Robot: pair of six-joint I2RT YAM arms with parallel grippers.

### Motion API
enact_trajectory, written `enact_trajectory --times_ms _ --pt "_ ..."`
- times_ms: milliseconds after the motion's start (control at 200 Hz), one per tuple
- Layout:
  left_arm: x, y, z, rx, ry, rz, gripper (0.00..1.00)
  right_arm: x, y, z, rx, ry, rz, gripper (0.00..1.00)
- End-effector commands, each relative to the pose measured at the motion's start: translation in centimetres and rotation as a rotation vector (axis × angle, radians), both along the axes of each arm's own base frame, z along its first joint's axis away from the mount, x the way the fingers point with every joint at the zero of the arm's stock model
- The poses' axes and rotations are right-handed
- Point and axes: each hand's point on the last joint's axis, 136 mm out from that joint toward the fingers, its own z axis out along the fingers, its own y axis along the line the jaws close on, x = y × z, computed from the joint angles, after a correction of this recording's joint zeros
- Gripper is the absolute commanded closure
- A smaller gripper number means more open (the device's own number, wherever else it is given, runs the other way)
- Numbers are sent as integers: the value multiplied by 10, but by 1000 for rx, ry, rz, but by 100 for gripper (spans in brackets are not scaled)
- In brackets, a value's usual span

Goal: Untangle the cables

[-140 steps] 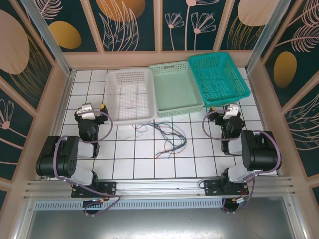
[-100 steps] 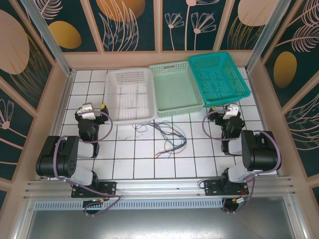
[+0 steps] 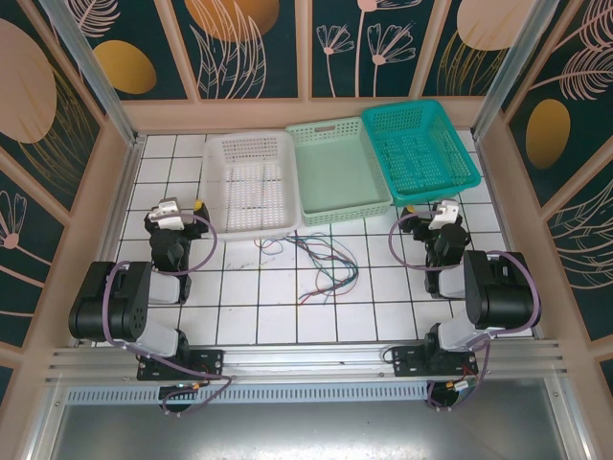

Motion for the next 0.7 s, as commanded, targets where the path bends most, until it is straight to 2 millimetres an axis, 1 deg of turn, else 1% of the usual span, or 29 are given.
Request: enact_trajectory --times_ms 0,95,135,235,290,340,405,495,561,591,621,696 --pt "3 -2 -3 18 16 -19 1 5 -1 10 6 -33 7 1" --pt "2 -2 -2 17 12 -19 1 5 -1 10 6 -33 7 1" --pt "3 1 -2 13 16 0 1 5 0 10 6 -34 7 1" --pt "1 14 3 -8 24 81 1 8 0 13 3 -19 8 9" --pt "5 22 9 -25 60 133 1 12 0 19 7 11 6 9" --pt "7 29 11 -44 112 181 1 17 -2 18 24 77 -7 10" --pt "6 31 20 -76 130 198 1 19 0 20 33 131 -4 12" --pt "0 32 29 -164 133 221 1 15 3 27 55 158 -13 13" --pt "-3 30 35 -228 134 220 1 8 9 32 88 152 -1 14" --pt "-3 26 39 -260 130 197 1 5 13 35 101 147 9 15" --pt "-1 19 42 -290 128 163 2 3 17 37 112 144 18 15" --pt "6 -7 56 -347 128 31 9 1 26 42 134 151 50 15"
